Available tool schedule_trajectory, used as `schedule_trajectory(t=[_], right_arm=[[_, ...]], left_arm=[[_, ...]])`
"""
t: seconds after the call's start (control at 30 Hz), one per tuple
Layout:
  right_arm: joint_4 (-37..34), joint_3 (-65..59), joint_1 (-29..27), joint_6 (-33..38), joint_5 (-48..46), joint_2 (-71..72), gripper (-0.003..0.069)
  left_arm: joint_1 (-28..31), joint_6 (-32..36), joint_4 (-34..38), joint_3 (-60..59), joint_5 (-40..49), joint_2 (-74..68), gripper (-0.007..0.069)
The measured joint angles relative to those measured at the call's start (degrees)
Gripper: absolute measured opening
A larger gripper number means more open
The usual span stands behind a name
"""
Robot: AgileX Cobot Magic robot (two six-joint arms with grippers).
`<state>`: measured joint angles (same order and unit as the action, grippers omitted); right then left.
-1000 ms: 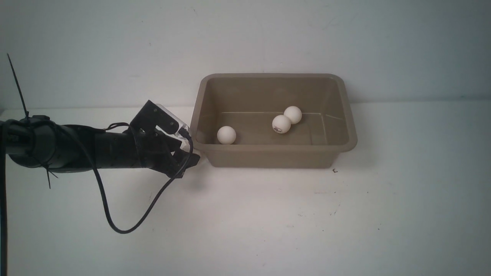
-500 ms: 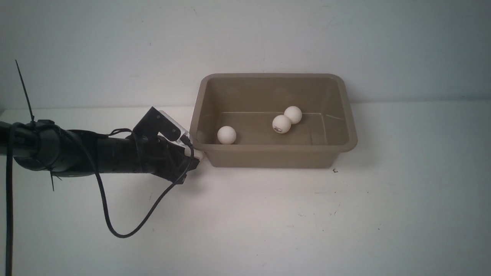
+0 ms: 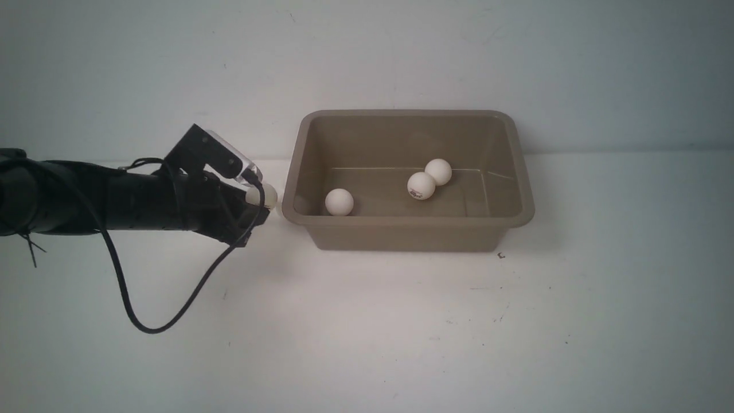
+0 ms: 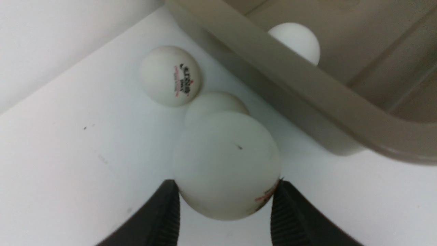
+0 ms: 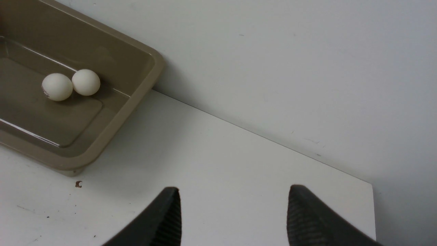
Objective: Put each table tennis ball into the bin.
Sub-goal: Use the left arm to clamp the table tennis ball closest to it, then use the left arm to put the table tennis ball into the box
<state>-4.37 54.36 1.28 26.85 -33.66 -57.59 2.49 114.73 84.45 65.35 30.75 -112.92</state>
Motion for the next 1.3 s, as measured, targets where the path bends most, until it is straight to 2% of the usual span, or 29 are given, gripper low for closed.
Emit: schedule_trajectory(t=[0.1,0.2,0.33,0.37,0.5,0.63,0.8,1.03,1.17,1.23,1.3], right_arm=[[0.00,0.00,0.00,0.00,-0.02,0.00,0.0388],[0.00,0.00,0.00,0.00,-0.02,0.00,0.0388],[0.00,0.00,0.00,0.00,-0.02,0.00,0.0388],[-0.04,0.00,0.00,0.00,-0.02,0.00,0.0388],[-0.21,0.00,0.00,0.00,-0.02,0.00,0.0388],[-1.05,0.00,0.00,0.00,-0.02,0.00,0.0388],[-1.58,0.00,0.00,0.00,-0.02,0.00,0.0388],[-1.84,0.00,0.00,0.00,-0.06,0.00,0.0388],[-2.97,0.00,0.00,0.00,-0.12,0.00,0.0388],[-3.05,0.00,0.00,0.00,-0.19,0.00,0.0388],[-3.09,0.00,0.00,0.00,-0.19,0.00,0.0388]], left_arm=[[0.98,-4.13,-3.14,-0.05,0.66,1.95,0.0310],[1.38,-4.40,-2.85,-0.05,4.01,3.82,0.0310],[1.38,-2.06,1.30,-0.05,11.30,5.45,0.0310],[1.33,-0.22,4.64,-0.05,15.01,5.73,0.0310],[0.77,2.43,10.25,-0.05,16.93,5.73,0.0310],[-1.38,6.23,11.66,-0.05,15.05,5.73,0.0310],[-8.09,11.10,12.15,2.52,9.01,2.76,0.0310],[-11.58,12.91,12.47,4.10,2.66,-0.47,0.0310],[-11.64,13.45,12.59,4.24,1.81,-0.46,0.0409],[-11.64,12.25,12.64,4.24,1.81,-0.46,0.0481],[-11.66,10.43,12.64,4.24,1.81,-0.46,0.0521]])
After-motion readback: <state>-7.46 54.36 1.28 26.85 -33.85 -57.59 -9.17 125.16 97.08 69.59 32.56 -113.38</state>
